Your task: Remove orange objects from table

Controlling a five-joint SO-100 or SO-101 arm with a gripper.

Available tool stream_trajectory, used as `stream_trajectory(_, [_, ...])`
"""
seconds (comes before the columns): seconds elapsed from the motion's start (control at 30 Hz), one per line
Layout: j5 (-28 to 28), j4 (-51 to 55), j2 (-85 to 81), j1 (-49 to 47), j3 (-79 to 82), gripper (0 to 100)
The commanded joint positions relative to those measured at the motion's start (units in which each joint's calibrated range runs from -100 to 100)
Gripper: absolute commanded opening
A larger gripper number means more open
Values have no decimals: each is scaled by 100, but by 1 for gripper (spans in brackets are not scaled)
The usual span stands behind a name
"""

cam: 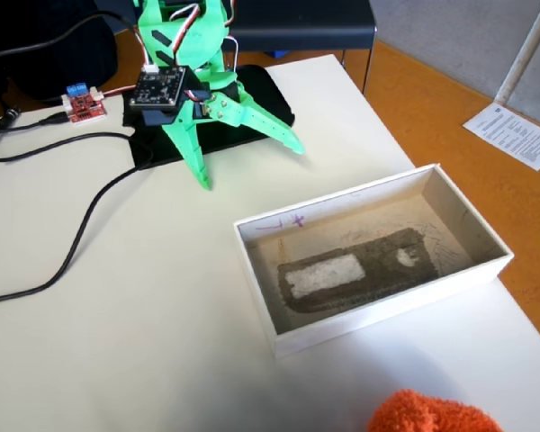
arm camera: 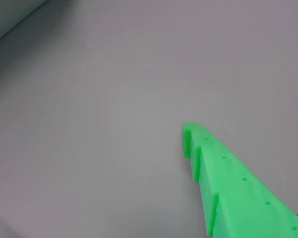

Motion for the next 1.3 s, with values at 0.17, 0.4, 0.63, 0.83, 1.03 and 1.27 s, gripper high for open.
stream_trajectory(0.17, [-5, -46, -9, 9, -20, 58])
stream_trajectory(0.4, [-5, -46, -9, 9, -20, 58])
stream_trajectory(0.63, [-5, -46, -9, 9, -20, 58])
stream_trajectory(0.83, [-5, -46, -9, 9, -20, 58])
stream_trajectory(1.03, [24, -46, -9, 16, -20, 58])
stream_trajectory(1.27, [1968, -751, -9, 371, -117, 58])
